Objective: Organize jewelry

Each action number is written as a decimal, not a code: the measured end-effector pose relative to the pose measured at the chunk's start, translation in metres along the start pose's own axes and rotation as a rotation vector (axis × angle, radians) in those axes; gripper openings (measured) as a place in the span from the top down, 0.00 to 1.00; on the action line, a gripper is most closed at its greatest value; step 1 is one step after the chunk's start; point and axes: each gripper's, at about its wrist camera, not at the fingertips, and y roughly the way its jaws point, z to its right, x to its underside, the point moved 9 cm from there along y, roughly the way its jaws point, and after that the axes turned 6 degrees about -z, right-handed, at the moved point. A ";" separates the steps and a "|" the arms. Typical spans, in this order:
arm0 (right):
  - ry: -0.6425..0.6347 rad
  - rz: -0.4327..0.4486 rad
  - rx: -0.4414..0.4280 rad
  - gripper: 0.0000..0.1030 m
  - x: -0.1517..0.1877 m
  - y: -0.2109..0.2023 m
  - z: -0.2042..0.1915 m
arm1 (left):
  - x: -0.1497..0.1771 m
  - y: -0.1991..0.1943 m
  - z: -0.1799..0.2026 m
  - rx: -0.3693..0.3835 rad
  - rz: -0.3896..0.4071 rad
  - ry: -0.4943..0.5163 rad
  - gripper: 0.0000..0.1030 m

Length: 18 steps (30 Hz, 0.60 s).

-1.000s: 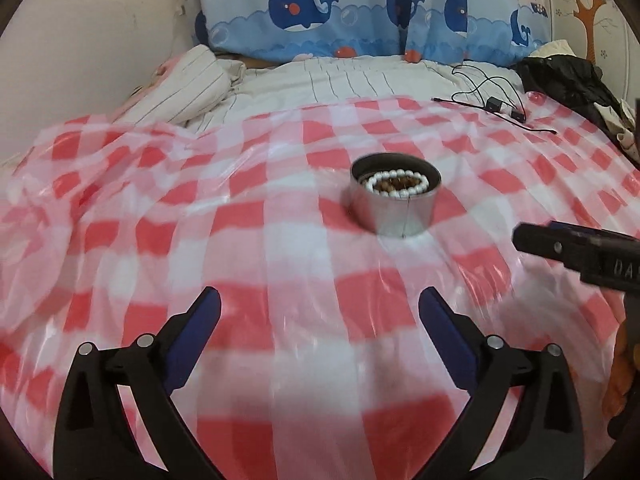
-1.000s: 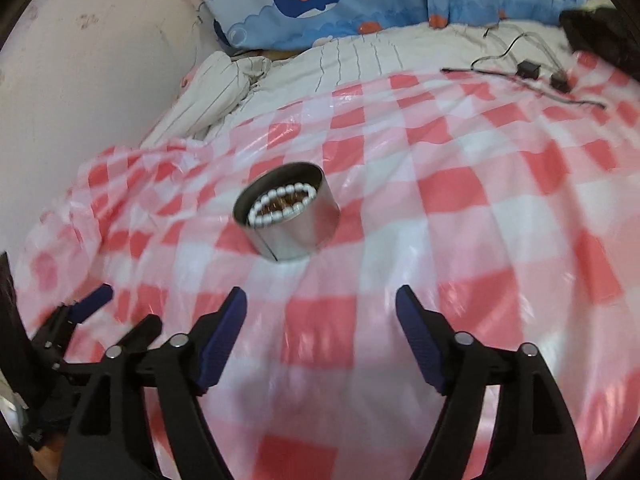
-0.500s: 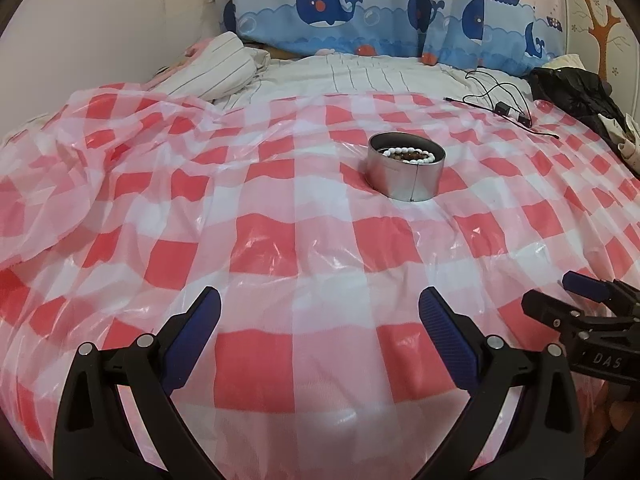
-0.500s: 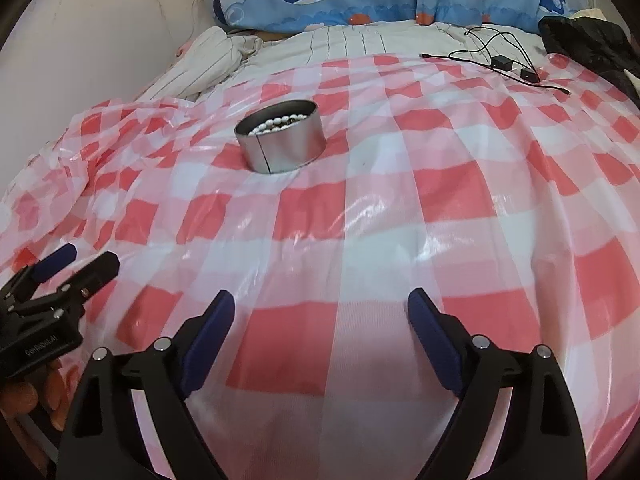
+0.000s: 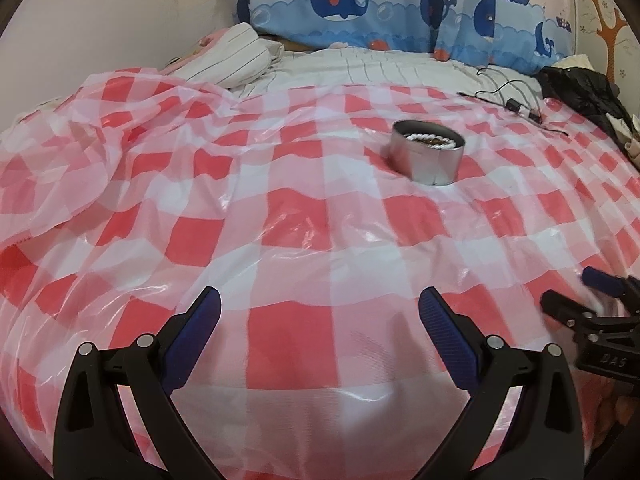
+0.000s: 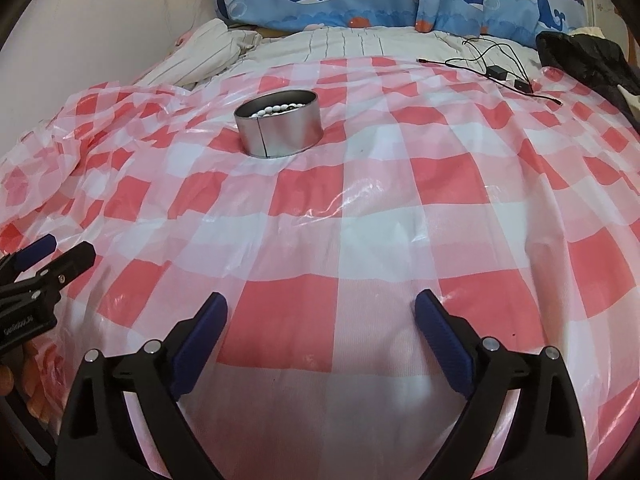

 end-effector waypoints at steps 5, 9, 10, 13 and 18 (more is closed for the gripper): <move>-0.010 0.009 -0.001 0.09 0.002 -0.001 -0.002 | 0.008 0.008 -0.010 -0.017 -0.004 0.030 0.08; -0.002 0.014 -0.019 0.08 0.005 -0.002 0.000 | 0.017 0.016 -0.021 0.004 -0.030 0.007 0.08; -0.006 0.015 -0.024 0.08 0.006 -0.003 0.000 | 0.018 0.017 -0.023 0.010 -0.032 -0.005 0.08; -0.020 0.015 -0.028 0.08 0.009 -0.005 0.001 | 0.022 0.021 -0.031 0.027 -0.044 -0.046 0.08; -0.055 0.097 0.079 0.08 0.007 -0.029 0.025 | 0.021 0.011 -0.030 0.024 -0.010 -0.036 0.08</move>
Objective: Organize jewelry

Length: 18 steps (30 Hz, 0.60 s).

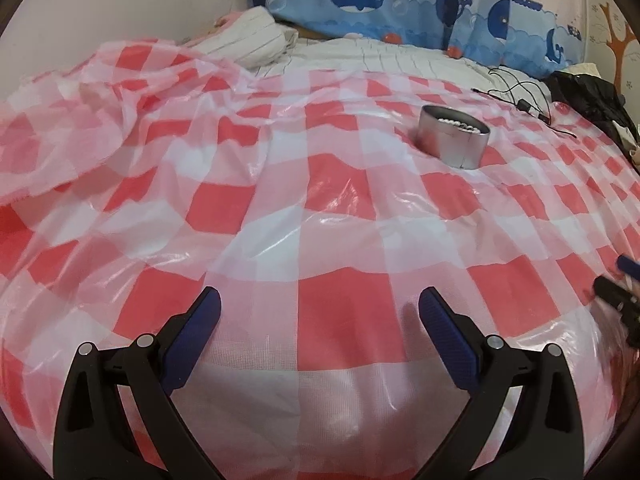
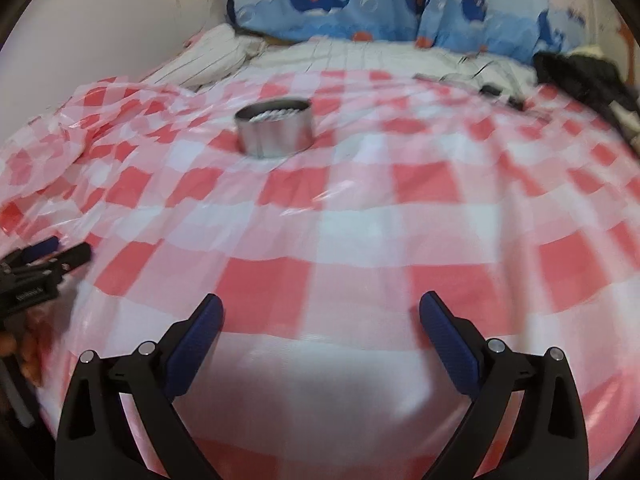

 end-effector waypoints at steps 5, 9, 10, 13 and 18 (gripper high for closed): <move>0.041 0.011 0.020 0.07 0.001 -0.002 0.026 | -0.009 -0.016 0.017 0.018 0.066 0.037 0.08; 0.037 -0.023 0.030 0.07 0.005 0.008 0.026 | -0.012 -0.016 0.030 0.030 0.073 0.048 0.08; 0.023 -0.030 0.040 0.07 0.005 0.009 0.023 | -0.011 -0.014 0.032 0.030 0.068 0.050 0.08; 0.006 -0.039 0.052 0.07 0.007 0.012 0.020 | -0.011 -0.010 0.036 0.024 0.060 0.059 0.08; 0.025 -0.026 0.031 0.07 0.006 0.007 0.024 | -0.011 -0.008 0.034 0.032 0.058 0.039 0.08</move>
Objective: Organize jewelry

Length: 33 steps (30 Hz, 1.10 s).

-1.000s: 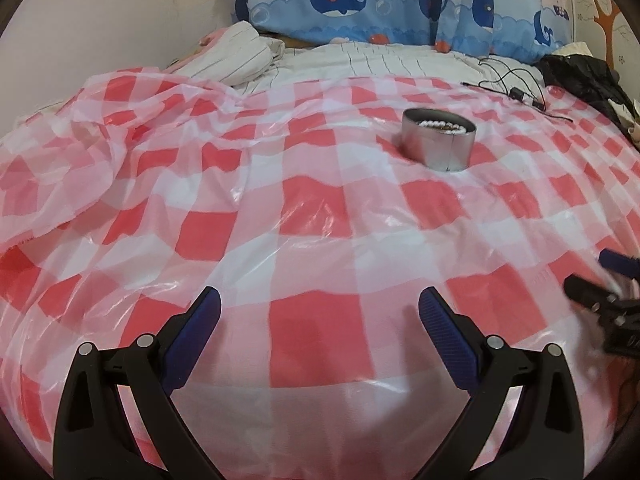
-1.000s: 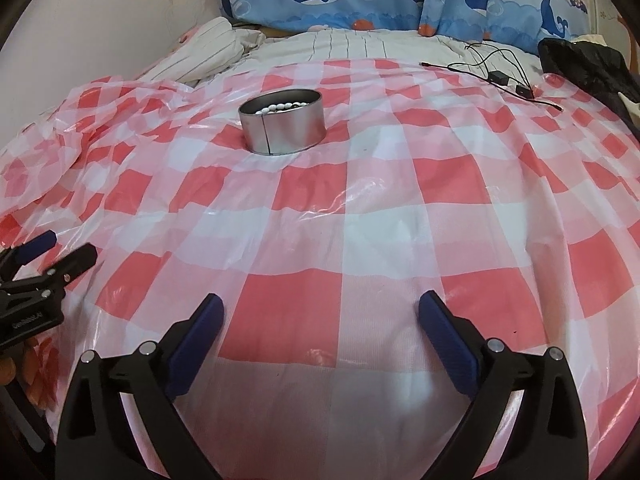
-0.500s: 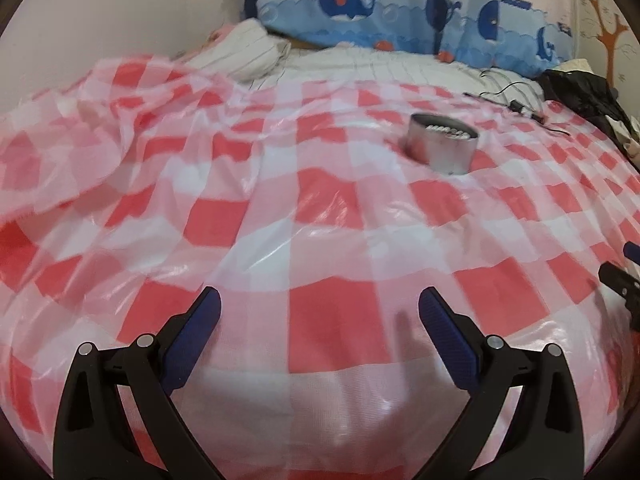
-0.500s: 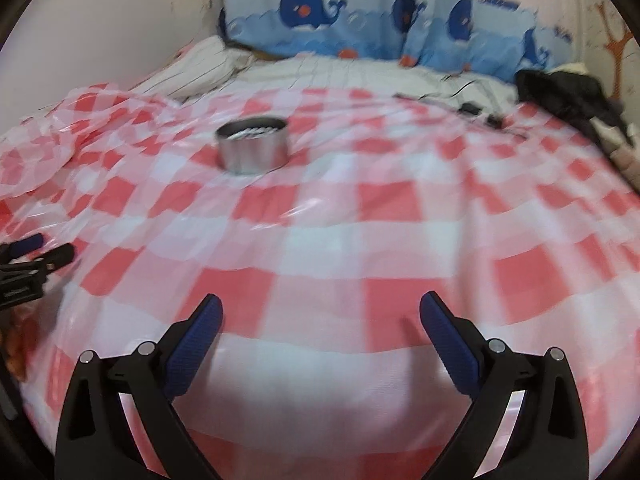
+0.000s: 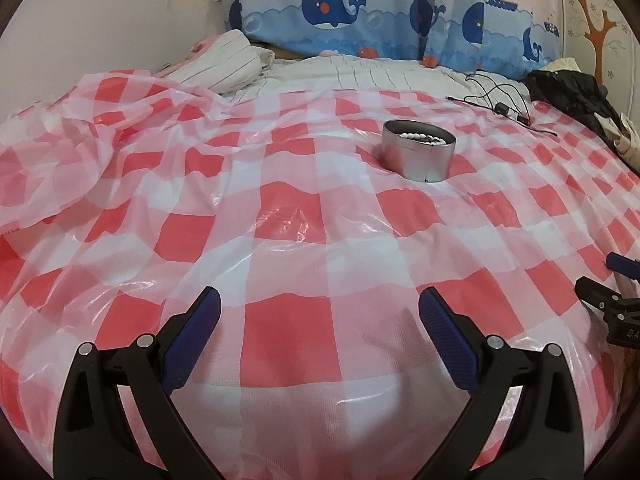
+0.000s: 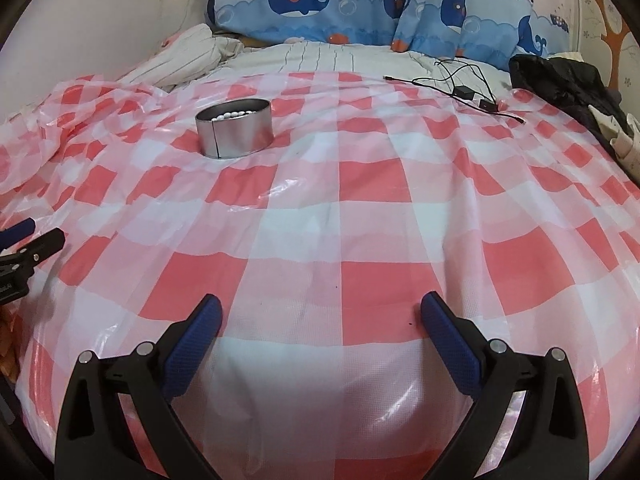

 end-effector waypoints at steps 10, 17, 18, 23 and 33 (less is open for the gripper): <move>0.020 -0.077 0.045 0.07 0.000 0.017 0.007 | -0.004 0.012 -0.005 0.009 -0.034 -0.017 0.08; 0.025 -0.074 0.042 0.07 0.003 0.018 0.009 | -0.001 0.028 0.001 -0.002 -0.096 0.012 0.08; 0.024 -0.073 0.043 0.07 0.003 0.018 0.009 | 0.000 0.030 0.003 -0.005 -0.103 0.018 0.07; 0.029 -0.073 0.038 0.07 0.002 0.018 0.008 | 0.003 0.037 0.005 0.004 -0.135 0.014 0.07; 0.029 -0.071 0.037 0.07 0.002 0.018 0.009 | 0.007 0.046 0.005 0.017 -0.175 -0.010 0.07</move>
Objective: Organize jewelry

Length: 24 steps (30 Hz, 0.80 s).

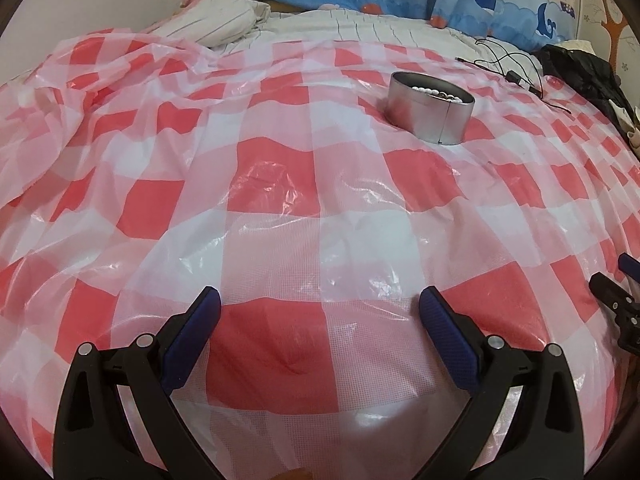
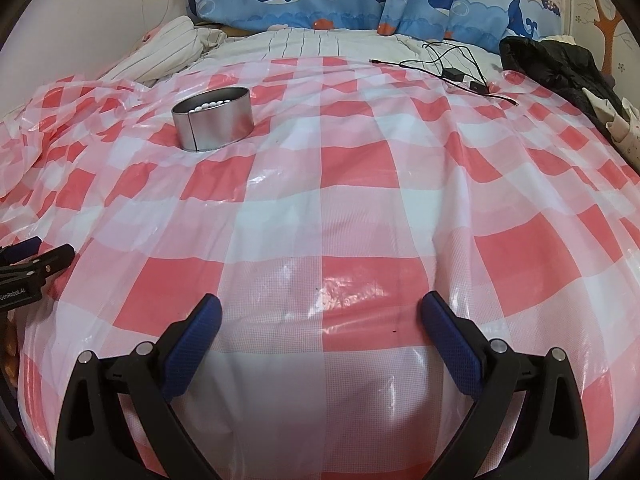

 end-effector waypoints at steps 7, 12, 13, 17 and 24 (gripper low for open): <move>0.001 0.001 0.001 0.07 -0.001 -0.001 0.000 | 0.001 0.000 0.000 0.005 -0.001 -0.004 0.07; 0.002 0.002 0.004 0.07 -0.001 -0.002 0.000 | 0.001 0.001 0.000 0.002 0.005 -0.003 0.07; 0.002 0.002 0.006 0.07 -0.002 -0.002 0.000 | 0.001 0.002 0.000 0.001 0.005 -0.003 0.07; 0.003 0.003 0.010 0.07 -0.001 -0.003 0.000 | 0.001 0.002 0.000 0.002 0.005 -0.003 0.07; 0.003 0.002 0.008 0.07 -0.001 -0.002 0.000 | 0.001 0.002 0.001 0.004 0.003 -0.004 0.07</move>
